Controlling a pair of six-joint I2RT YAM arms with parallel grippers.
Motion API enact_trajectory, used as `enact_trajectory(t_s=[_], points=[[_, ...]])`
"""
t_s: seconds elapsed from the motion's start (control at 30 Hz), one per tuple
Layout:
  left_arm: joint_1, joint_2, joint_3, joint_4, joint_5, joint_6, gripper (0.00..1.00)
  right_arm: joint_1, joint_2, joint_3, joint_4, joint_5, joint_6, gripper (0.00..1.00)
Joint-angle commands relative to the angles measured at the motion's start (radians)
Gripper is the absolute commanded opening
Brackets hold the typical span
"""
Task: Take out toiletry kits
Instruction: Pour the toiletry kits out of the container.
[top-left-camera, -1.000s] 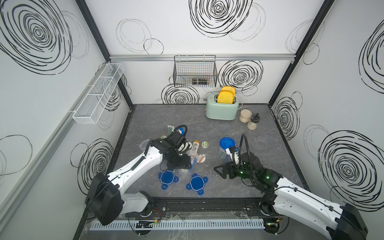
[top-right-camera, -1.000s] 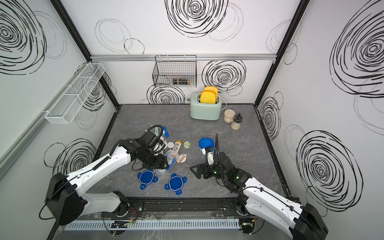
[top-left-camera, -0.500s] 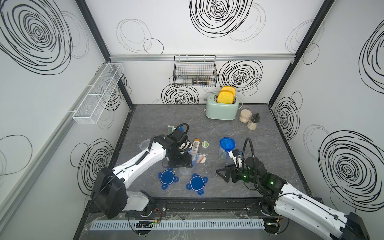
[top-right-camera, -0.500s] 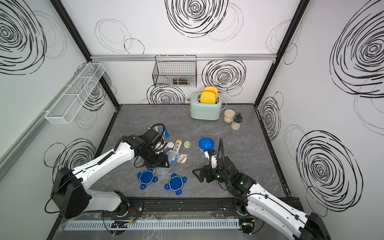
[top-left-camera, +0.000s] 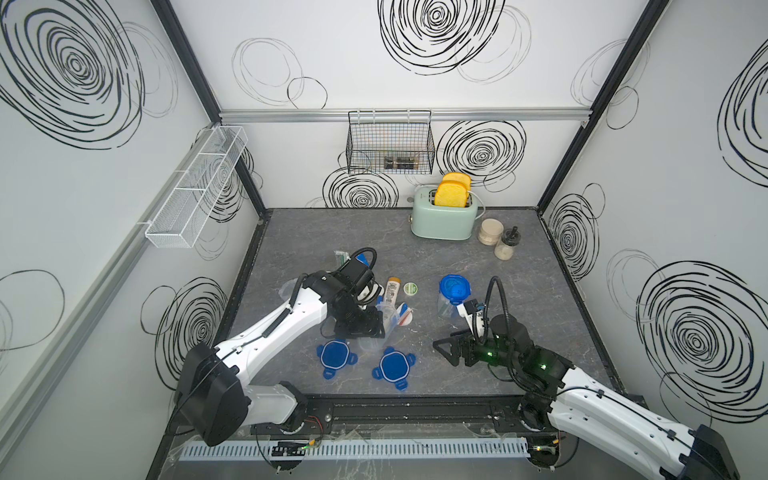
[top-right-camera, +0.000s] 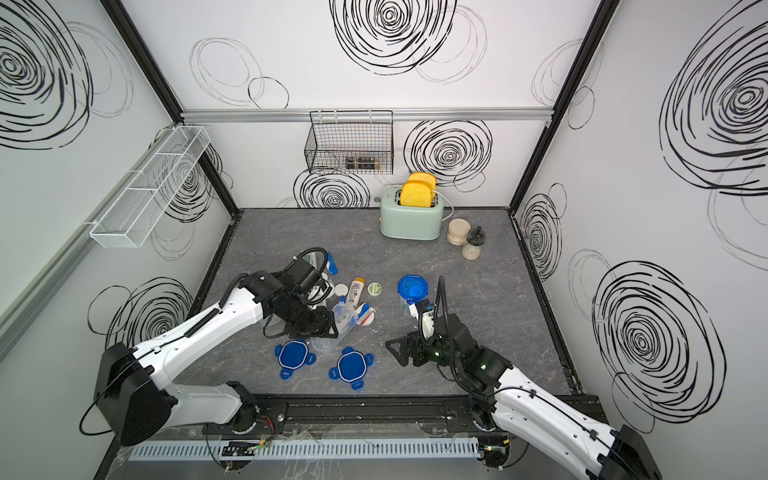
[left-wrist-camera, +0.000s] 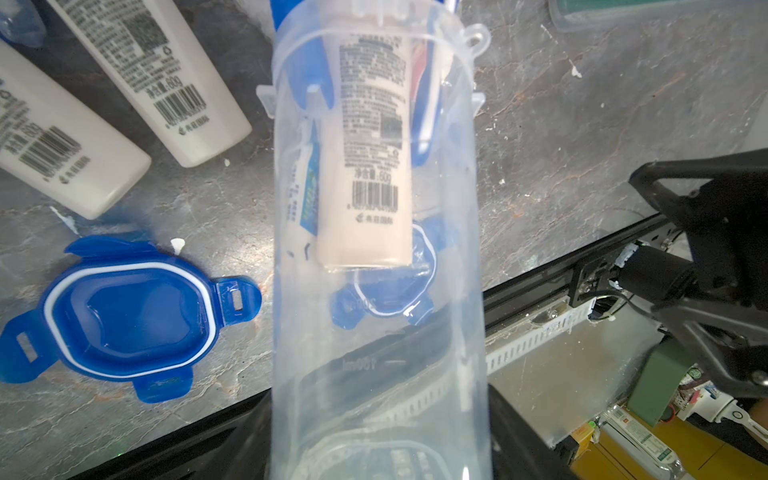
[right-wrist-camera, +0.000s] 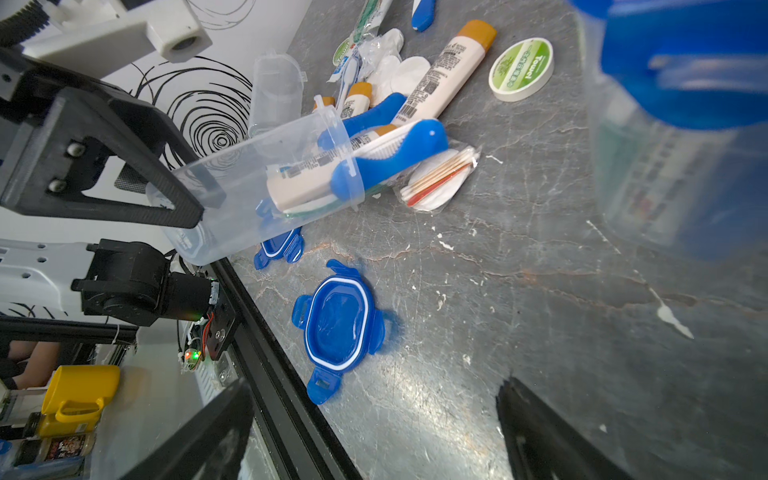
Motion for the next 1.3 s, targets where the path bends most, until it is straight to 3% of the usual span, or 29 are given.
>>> enact_trajectory(t_s=[0.0,0.67,0.83,1.27], points=[[-0.004,-0.020,-0.015,0.034,0.024,0.023,0.14,-0.003,-0.022,-0.020,-0.018,0.021,0.018,0.93],[0.069,0.179,-0.009,0.340,0.058,0.078,0.09,-0.002,-0.114,-0.064,-0.104,0.092,0.089,0.92],[0.072,0.255,0.064,0.302,0.066,0.095,0.10,-0.006,-0.081,-0.059,-0.071,0.092,0.061,0.92],[0.028,0.069,-0.034,0.162,0.069,0.059,0.18,-0.013,0.005,-0.015,-0.025,0.025,0.007,0.92]])
